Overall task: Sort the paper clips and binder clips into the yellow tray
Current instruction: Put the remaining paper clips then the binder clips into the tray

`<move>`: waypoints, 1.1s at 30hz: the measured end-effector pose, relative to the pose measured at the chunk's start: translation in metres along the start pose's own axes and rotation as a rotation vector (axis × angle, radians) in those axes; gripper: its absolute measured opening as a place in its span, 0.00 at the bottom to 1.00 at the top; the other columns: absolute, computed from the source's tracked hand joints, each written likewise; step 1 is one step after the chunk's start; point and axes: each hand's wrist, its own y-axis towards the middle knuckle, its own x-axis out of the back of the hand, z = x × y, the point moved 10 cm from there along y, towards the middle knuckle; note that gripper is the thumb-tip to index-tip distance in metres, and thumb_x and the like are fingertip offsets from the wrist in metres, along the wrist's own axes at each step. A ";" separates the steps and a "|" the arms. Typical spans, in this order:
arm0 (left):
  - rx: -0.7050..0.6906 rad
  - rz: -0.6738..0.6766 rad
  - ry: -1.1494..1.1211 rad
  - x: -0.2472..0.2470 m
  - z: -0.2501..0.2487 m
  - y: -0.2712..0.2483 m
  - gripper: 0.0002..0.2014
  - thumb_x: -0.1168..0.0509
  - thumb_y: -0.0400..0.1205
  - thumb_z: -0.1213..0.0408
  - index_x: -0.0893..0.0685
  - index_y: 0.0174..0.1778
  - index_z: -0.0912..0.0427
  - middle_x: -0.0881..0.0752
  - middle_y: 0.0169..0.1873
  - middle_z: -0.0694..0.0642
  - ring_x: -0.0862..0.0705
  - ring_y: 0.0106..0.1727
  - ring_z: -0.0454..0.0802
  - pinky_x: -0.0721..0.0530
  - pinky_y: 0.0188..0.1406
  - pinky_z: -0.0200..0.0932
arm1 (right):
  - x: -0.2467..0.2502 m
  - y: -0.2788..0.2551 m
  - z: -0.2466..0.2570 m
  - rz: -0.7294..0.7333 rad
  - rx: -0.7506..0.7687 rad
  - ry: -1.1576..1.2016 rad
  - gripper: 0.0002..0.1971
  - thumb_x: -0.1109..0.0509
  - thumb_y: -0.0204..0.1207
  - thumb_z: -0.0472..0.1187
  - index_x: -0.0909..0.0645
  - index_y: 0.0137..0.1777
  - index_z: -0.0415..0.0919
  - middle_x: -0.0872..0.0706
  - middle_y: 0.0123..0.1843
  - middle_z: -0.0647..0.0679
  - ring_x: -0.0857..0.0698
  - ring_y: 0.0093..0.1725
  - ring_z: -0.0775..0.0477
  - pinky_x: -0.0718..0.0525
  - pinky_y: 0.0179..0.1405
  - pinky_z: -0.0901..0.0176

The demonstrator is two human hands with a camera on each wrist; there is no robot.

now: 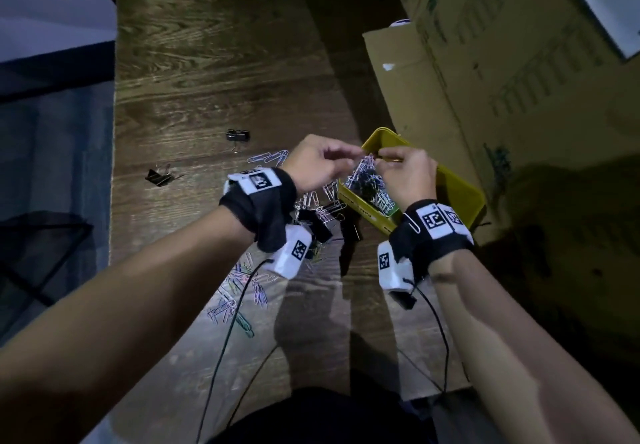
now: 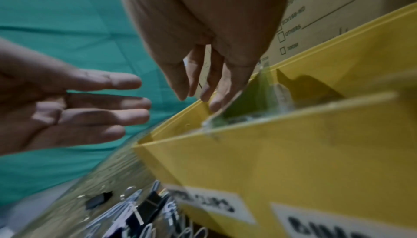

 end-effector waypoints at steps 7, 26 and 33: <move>0.094 -0.215 0.129 0.115 0.086 -0.047 0.07 0.33 0.79 0.72 0.13 0.46 0.57 0.10 0.37 0.55 0.12 0.36 0.46 0.14 0.38 0.47 | -0.048 -0.064 0.052 0.220 0.321 0.146 0.08 0.27 0.75 0.38 0.12 0.53 0.44 0.11 0.48 0.52 0.15 0.42 0.61 0.15 0.47 0.67; -0.107 -0.228 0.751 0.081 0.204 -0.192 0.34 0.30 0.71 0.58 0.32 0.74 0.50 0.28 0.70 0.56 0.28 0.69 0.57 0.25 0.67 0.59 | -0.197 -0.203 -0.008 0.712 0.403 -0.567 0.41 0.21 0.68 0.48 0.39 0.79 0.47 0.36 0.75 0.46 0.28 0.71 0.46 0.28 0.68 0.58; 0.027 -0.100 0.714 0.058 0.229 -0.202 0.30 0.31 0.63 0.49 0.30 0.60 0.47 0.27 0.54 0.52 0.24 0.53 0.52 0.18 0.51 0.54 | -0.224 -0.229 -0.010 0.697 0.481 -0.724 0.61 0.18 0.55 0.62 0.50 0.81 0.41 0.37 0.71 0.42 0.36 0.72 0.41 0.30 0.71 0.44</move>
